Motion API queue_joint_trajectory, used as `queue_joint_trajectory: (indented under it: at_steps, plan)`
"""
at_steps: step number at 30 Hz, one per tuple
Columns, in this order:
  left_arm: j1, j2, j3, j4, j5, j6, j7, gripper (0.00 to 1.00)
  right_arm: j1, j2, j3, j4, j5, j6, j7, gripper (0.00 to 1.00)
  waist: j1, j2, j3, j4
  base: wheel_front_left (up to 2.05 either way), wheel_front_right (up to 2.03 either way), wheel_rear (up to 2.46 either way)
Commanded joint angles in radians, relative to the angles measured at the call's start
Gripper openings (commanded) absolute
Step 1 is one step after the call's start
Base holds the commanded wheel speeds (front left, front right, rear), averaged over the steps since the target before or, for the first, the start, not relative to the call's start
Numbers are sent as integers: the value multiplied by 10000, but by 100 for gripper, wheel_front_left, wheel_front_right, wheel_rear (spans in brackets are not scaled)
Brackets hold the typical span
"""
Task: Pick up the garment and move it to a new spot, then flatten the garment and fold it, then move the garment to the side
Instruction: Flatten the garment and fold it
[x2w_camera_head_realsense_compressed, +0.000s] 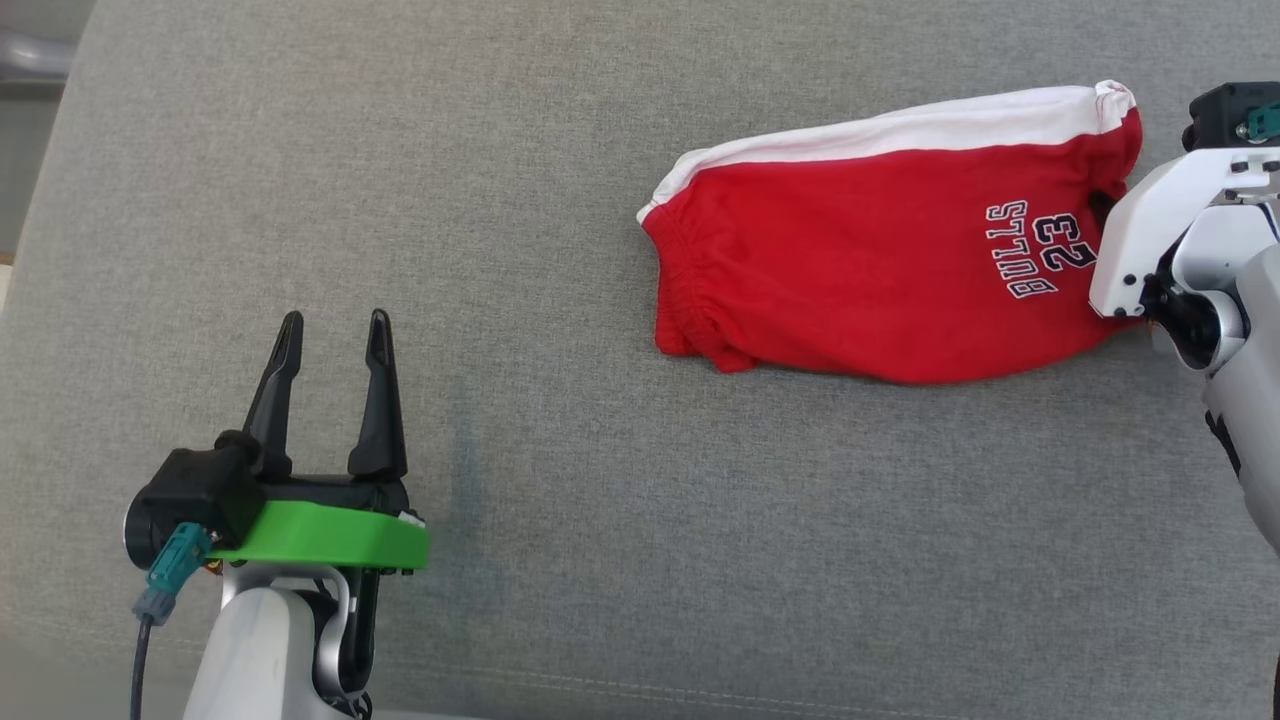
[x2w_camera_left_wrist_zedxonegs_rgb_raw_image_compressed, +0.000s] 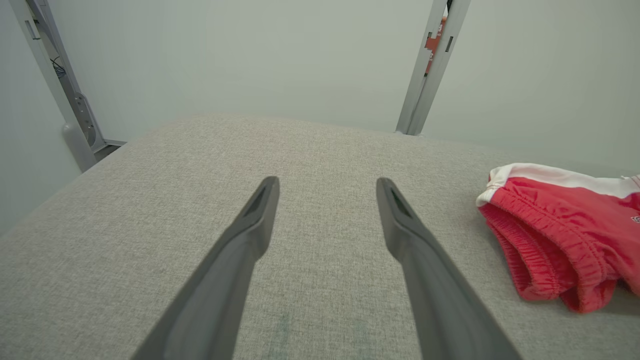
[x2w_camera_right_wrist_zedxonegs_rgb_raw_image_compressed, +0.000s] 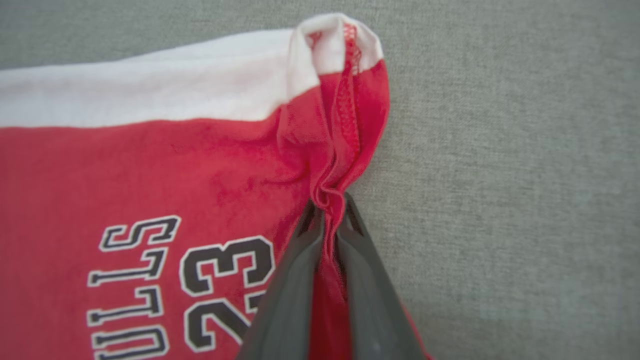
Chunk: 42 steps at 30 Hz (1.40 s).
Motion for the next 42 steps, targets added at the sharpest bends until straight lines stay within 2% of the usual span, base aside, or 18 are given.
queue_joint_trajectory:
  at_steps: [1,9,16,21,23,25,28,35,42]
  plan:
    - [172,0,22,16,-20,-5,-28,100,439,-84,0,188,-136,12,29,0,0,0,-146,-129,0,0,0]
    - [333,4,-15,126,-19,-14,-28,100,364,-780,-980,-254,-935,2,-164,0,0,0,-723,-467,0,0,0]
    - [509,5,-189,230,-167,23,-28,100,598,-1228,-2462,-1154,-2377,5,583,0,0,0,-1206,-584,0,0,0]
    - [635,5,-284,268,-271,78,-28,100,1057,-399,-2927,-2604,-3103,15,1662,0,0,0,-1404,-530,0,0,0]
    - [663,6,-294,260,-295,76,-28,100,1297,25,-2826,-3429,-3291,13,2120,0,0,0,-1455,-507,0,0,0]
    - [675,6,-294,249,-324,95,-28,100,1628,726,-2543,-4557,-3448,13,2763,0,0,0,-1467,-445,0,0,0]
    - [572,6,-313,256,-364,85,-28,100,1757,1290,-2368,-5136,-3624,13,3153,0,0,0,-1418,-351,0,0,0]
    - [253,7,-565,274,-586,87,-28,100,1553,2728,-2496,-4929,-4235,13,2969,0,0,0,-1204,13,0,0,0]
    - [215,5,-698,313,-649,136,-28,100,1327,3327,-2345,-3973,-4673,13,2492,0,0,0,-1123,280,0,0,0]
